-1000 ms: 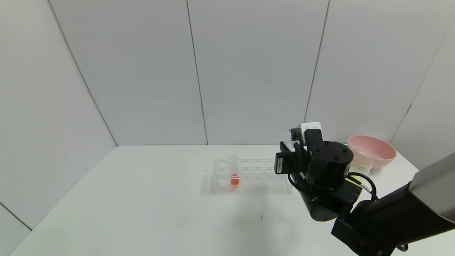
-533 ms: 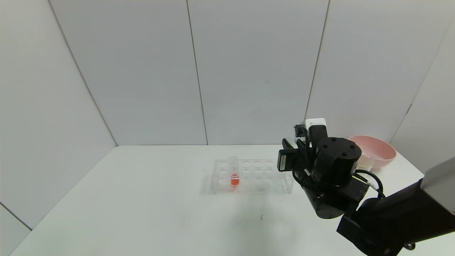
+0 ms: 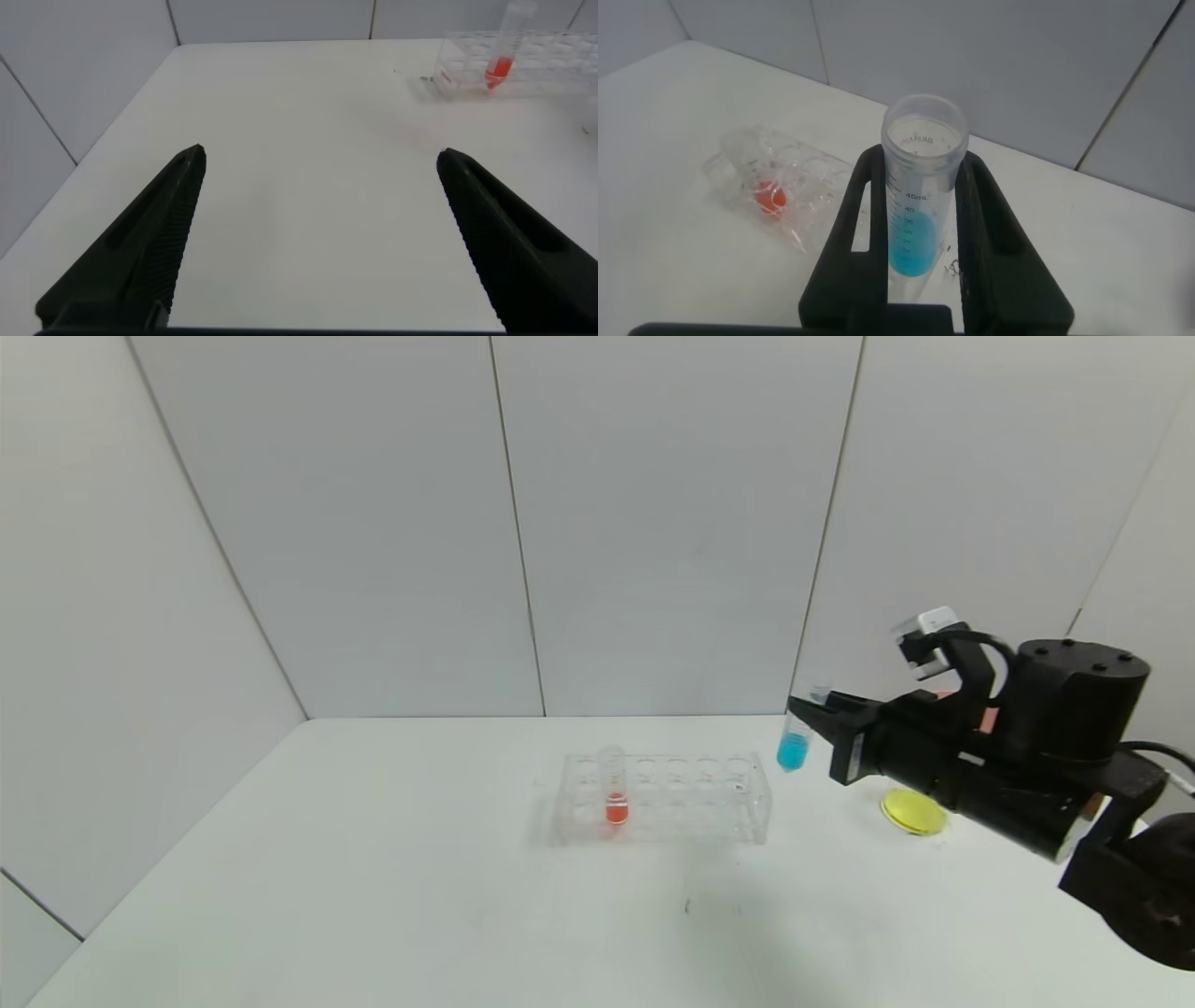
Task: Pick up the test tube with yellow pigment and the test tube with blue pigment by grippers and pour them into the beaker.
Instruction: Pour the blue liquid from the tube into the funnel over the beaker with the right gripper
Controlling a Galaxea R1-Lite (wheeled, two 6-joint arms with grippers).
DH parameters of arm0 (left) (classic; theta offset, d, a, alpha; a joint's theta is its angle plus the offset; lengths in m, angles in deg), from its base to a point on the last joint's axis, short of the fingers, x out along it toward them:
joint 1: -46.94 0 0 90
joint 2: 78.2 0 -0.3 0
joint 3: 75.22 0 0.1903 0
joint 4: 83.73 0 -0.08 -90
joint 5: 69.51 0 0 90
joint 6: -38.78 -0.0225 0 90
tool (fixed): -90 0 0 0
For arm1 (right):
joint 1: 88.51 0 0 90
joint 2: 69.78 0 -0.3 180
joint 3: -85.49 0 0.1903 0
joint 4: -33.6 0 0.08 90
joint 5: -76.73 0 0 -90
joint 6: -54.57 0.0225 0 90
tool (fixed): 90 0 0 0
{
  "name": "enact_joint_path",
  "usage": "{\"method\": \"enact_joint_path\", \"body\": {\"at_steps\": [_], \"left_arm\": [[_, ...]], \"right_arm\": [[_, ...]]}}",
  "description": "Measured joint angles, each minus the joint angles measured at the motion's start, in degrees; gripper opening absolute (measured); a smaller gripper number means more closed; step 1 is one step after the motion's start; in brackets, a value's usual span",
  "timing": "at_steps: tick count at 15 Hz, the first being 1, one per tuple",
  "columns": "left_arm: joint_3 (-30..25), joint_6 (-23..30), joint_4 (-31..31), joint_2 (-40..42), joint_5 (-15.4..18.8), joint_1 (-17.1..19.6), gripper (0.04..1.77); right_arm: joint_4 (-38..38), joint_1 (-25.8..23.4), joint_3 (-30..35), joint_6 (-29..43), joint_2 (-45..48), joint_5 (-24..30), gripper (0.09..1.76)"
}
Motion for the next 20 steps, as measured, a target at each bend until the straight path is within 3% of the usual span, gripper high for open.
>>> {"method": "enact_joint_path", "body": {"at_steps": [5, 9, 11, 17, 20], "left_arm": [[0.0, 0.0, 0.0, 0.0, 0.0, 0.0, 1.76], [0.0, 0.0, 0.0, 0.0, 0.0, 0.0, 1.76], [0.0, 0.0, 0.0, 0.0, 0.0, 0.0, 1.76], [0.0, 0.0, 0.0, 0.0, 0.0, 0.0, 1.76], [0.0, 0.0, 0.0, 0.0, 0.0, 0.0, 1.76]], "right_arm": [[7.6, -16.5, 1.7, -2.4, 5.5, 22.7, 0.49], [18.1, -28.5, 0.3, -13.0, 6.6, 37.1, 0.49], [27.7, -32.8, -2.5, -19.6, 6.8, 40.6, 0.49], [59.6, -40.3, -17.1, -41.9, 6.1, 42.0, 0.49], [65.9, -42.1, -24.2, -45.7, 4.5, 42.4, 0.49]]}}
